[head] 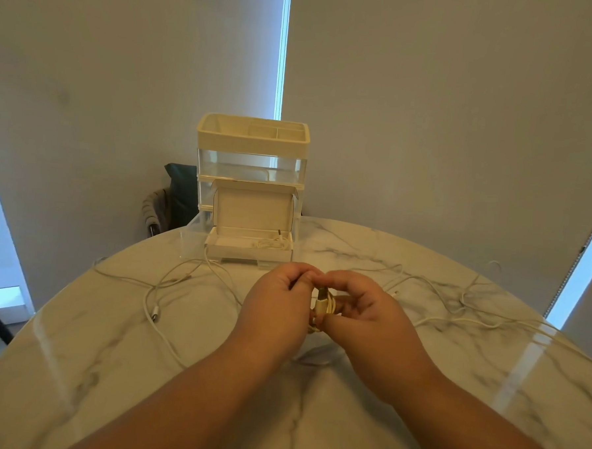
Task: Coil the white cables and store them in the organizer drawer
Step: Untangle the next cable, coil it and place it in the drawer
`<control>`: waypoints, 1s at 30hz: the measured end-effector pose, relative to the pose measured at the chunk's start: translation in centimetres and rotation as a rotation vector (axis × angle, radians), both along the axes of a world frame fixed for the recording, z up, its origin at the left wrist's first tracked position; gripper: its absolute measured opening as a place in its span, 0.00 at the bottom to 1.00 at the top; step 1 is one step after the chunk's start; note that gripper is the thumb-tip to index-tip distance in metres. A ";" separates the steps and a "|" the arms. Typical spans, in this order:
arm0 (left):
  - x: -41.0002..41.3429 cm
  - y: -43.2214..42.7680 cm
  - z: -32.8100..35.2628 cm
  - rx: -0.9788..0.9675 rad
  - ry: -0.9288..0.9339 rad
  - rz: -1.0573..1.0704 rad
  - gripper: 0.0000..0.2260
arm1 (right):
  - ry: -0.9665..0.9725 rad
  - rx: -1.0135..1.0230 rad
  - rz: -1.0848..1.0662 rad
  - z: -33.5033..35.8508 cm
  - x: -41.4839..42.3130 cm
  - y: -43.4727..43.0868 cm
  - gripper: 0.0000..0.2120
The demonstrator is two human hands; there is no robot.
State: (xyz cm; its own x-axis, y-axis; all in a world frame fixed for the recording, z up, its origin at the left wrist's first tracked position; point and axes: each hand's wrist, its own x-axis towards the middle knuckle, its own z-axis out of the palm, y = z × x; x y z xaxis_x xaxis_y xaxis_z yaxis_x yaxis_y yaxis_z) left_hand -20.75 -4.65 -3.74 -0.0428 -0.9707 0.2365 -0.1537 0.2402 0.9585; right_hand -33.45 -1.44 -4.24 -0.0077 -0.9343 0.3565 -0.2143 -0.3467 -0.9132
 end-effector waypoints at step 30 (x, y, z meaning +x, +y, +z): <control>1.7 -2.3 0.1 0.381 0.479 -0.079 0.09 | -0.213 0.055 -0.117 -0.5 -1.6 -1.5 0.09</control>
